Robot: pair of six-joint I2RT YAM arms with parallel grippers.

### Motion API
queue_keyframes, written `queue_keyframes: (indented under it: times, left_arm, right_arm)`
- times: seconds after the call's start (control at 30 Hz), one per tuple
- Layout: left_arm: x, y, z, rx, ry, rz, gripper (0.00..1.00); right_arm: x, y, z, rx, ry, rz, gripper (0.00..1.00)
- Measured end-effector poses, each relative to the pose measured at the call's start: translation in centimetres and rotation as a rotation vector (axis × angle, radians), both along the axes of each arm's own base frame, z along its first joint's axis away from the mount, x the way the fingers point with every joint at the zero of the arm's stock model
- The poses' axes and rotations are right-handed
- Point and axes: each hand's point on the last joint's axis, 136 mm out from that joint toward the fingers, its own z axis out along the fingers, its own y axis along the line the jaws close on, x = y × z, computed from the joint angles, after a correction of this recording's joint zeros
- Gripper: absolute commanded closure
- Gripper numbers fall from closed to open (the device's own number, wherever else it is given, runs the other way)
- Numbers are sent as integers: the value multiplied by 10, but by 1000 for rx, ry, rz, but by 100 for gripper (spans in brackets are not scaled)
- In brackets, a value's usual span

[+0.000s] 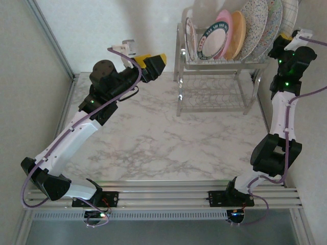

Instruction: Unload the plates from the dish rack

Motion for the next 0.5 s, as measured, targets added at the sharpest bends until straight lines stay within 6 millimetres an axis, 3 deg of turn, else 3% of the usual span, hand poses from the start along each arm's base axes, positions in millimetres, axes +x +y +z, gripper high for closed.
queue_keyframes:
  times: [0.5]
  left_arm:
    - [0, 0, 0, -1, 0, -1, 3]
  right_arm:
    - [-22, -5, 28, -7, -40, -60, 100]
